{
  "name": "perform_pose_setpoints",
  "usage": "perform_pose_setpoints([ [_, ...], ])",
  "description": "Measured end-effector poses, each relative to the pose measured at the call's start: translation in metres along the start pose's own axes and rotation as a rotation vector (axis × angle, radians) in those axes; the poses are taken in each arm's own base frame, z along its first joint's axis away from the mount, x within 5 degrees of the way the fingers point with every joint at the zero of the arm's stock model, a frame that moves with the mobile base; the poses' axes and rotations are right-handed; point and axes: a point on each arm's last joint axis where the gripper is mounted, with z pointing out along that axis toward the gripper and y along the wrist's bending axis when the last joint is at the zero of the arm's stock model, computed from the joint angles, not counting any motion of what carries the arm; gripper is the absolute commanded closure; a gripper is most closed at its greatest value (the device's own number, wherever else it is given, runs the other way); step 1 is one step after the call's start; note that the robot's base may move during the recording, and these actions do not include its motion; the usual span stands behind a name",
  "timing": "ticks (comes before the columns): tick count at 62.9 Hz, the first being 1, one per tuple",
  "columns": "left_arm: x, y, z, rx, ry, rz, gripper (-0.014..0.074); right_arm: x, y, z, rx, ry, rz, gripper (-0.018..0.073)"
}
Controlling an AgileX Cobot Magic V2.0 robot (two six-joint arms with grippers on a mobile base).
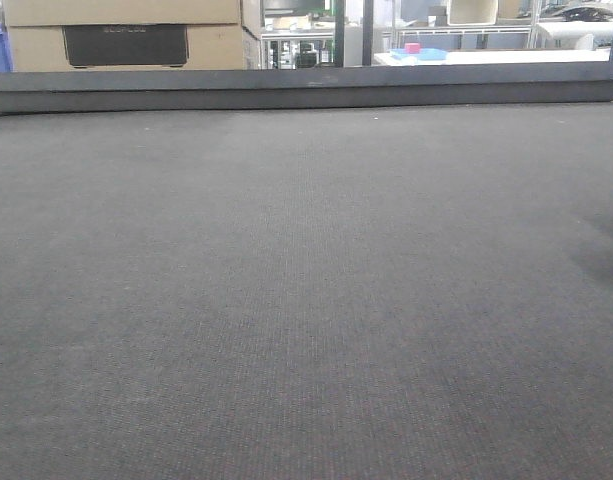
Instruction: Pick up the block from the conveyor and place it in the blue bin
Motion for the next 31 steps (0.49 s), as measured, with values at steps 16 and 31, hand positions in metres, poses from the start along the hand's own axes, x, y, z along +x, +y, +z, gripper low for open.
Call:
perform_pose_setpoints([
  [16,0.002,0.003,-0.001,-0.023,0.026,-0.042,0.0707,0.000,-0.002,0.000,0.025,-0.005,-0.017,0.0727],
  [31,-0.008,0.023,-0.022,-0.158,0.115,-0.085,0.0707,0.004,-0.001,-0.035,0.018,-0.054,-0.023,0.0727],
])
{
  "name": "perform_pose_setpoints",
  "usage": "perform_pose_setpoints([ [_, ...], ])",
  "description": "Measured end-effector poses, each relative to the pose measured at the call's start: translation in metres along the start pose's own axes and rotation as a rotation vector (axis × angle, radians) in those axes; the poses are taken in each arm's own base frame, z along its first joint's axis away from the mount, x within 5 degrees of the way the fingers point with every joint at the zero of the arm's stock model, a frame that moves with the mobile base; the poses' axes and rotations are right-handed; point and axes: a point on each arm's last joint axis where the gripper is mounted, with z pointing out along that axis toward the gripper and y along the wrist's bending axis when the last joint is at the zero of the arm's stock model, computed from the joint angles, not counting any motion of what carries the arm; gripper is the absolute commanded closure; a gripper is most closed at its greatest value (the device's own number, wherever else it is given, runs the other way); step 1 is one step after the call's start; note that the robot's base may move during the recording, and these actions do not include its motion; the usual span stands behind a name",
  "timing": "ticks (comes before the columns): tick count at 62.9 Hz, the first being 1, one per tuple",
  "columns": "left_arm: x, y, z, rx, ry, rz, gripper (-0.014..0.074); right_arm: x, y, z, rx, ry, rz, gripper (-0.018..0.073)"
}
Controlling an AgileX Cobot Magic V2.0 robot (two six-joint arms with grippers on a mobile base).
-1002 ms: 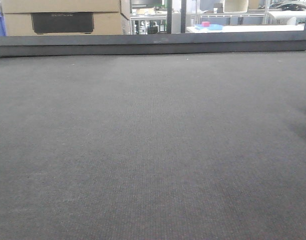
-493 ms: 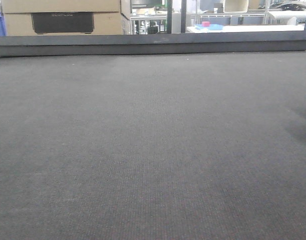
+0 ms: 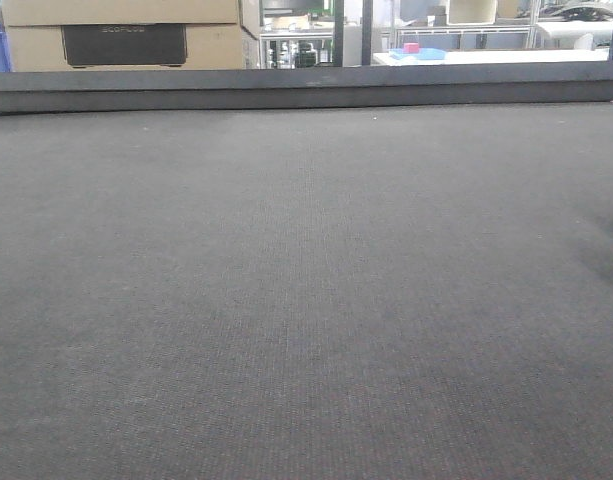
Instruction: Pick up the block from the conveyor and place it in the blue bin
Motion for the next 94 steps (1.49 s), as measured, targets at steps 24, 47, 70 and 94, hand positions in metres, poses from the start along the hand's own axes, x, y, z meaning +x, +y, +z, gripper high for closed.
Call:
perform_pose_setpoints([
  [24,-0.024,0.004,0.050,-0.040,0.236,0.190,0.0696,0.019,0.001,-0.085,-0.047,-0.287,-0.013,0.0727],
  [47,-0.030,0.003,0.078,-0.041,0.227,0.222,0.0166,0.022,0.000,-0.079,-0.045,-0.278,-0.012,0.0727],
  [70,-0.008,0.016,0.114,-0.062,0.231,0.175,0.0120,0.023,0.000,-0.074,-0.045,-0.282,-0.012,0.0727],
  [94,-0.007,0.017,0.144,-0.061,0.310,0.184,0.0122,0.024,0.000,-0.073,-0.056,-0.269,-0.006,0.0727],
])
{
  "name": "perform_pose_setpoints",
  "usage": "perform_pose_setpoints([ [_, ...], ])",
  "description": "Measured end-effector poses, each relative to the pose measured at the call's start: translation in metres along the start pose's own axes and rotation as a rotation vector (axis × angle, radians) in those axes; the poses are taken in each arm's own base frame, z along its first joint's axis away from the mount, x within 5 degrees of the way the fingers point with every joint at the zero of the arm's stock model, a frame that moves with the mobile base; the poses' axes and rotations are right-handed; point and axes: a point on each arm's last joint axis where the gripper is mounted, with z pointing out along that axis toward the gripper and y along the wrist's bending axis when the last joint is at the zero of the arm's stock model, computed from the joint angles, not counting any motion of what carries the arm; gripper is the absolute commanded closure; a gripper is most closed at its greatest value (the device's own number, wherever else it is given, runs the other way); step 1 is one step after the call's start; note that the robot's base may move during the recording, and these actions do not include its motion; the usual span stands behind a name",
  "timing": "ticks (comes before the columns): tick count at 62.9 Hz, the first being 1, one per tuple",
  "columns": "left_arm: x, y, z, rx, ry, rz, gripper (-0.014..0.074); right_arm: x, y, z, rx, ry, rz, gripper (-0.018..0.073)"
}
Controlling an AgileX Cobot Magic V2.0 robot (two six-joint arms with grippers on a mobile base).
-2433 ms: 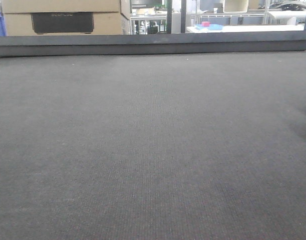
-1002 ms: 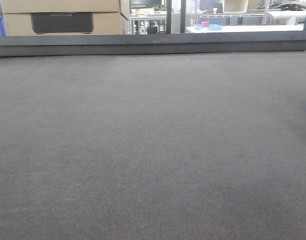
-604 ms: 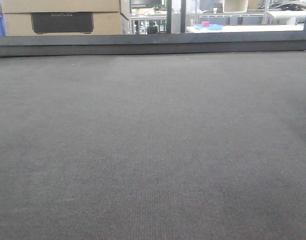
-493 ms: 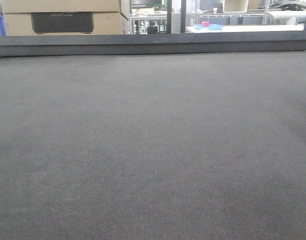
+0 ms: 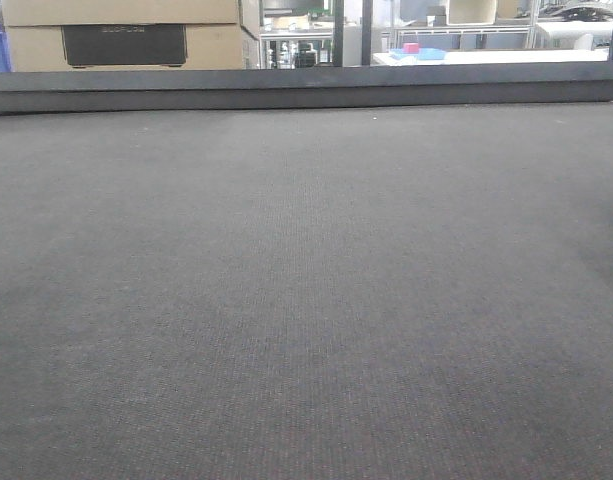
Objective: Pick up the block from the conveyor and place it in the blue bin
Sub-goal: 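Close left gripper on the green block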
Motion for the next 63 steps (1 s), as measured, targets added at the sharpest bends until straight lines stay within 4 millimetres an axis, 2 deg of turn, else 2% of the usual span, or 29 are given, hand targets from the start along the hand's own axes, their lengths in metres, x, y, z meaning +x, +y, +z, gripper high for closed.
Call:
perform_pose_setpoints([
  [21,0.001,0.014,0.003,-0.002,-0.003,-0.059,0.0122,0.000,0.000,0.000,-0.003,0.003,-0.003,0.0727],
  [43,0.000,0.010,0.007,0.014,0.008,-0.059,0.0128,0.000,0.000,0.000,-0.003,0.005,-0.003,0.0727],
  [47,0.000,0.010,0.007,0.014,0.008,-0.059,0.0169,0.000,0.000,0.000,-0.003,0.005,0.000,0.0727],
  [54,-0.001,0.010,0.009,0.015,0.013,-0.057,0.0311,0.000,0.000,0.000,-0.003,0.005,0.000,0.0727],
  [63,-0.001,0.010,0.010,0.016,0.020,-0.047,0.0606,0.000,0.000,0.000,-0.004,-0.004,0.000,0.0727],
])
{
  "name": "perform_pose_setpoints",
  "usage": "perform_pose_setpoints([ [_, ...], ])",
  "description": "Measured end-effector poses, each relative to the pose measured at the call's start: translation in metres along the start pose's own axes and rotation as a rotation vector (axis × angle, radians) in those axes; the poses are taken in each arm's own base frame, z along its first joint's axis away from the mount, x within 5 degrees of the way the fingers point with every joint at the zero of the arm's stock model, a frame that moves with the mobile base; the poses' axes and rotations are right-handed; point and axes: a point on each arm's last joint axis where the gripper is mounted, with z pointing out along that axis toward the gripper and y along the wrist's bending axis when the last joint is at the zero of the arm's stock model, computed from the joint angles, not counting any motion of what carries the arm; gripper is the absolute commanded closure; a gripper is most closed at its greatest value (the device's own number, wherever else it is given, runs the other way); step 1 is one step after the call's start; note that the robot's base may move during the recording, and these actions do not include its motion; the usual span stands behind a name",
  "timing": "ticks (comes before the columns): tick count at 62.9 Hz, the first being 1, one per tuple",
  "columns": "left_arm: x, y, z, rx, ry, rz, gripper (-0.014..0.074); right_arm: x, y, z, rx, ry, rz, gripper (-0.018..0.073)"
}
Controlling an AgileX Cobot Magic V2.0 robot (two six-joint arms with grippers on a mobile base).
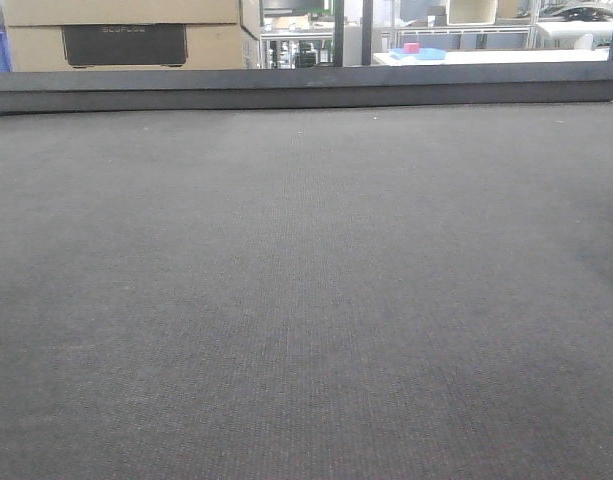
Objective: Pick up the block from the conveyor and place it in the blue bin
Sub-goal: 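Close left gripper on the green block, then lift both held blocks up off the conveyor belt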
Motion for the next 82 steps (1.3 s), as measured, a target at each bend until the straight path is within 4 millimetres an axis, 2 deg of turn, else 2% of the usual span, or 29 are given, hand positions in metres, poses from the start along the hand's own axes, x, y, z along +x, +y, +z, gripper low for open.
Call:
perform_pose_setpoints([
  [3,0.000,0.000,0.000,0.002,0.000,0.006,0.0705,0.000,0.000,0.000,0.000,0.000,0.000,0.0727],
  [18,-0.005,0.000,-0.006,0.007,-0.024,0.008,0.0707,0.002,0.003,-0.001,-0.031,0.018,-0.055,0.0727],
  [24,-0.005,-0.003,-0.015,0.014,-0.059,0.016,0.0707,0.003,0.007,-0.003,-0.081,0.017,-0.079,0.0727],
  [33,-0.004,-0.015,-0.038,0.033,-0.169,0.066,0.0707,0.006,0.018,-0.017,-0.167,-0.048,-0.168,0.0727],
  [49,-0.003,-0.061,-0.089,0.130,-0.489,0.115,0.0707,0.002,0.041,-0.034,-0.229,-0.247,-0.291,0.0727],
  [59,0.008,-0.080,-0.121,0.173,-0.655,0.119,0.0707,0.001,0.045,-0.039,-0.246,-0.298,-0.294,0.0727],
  [69,0.027,-0.091,-0.158,0.227,-0.864,0.154,0.0707,0.004,0.048,-0.063,-0.271,-0.456,-0.293,0.0727],
  [77,0.049,-0.085,-0.184,0.254,-1.035,0.148,0.0707,0.017,0.050,-0.072,-0.296,-0.569,-0.302,0.0727],
  [82,0.068,-0.079,-0.190,0.254,-1.102,0.149,0.0707,0.034,0.049,-0.073,-0.310,-0.631,-0.306,0.0727],
])
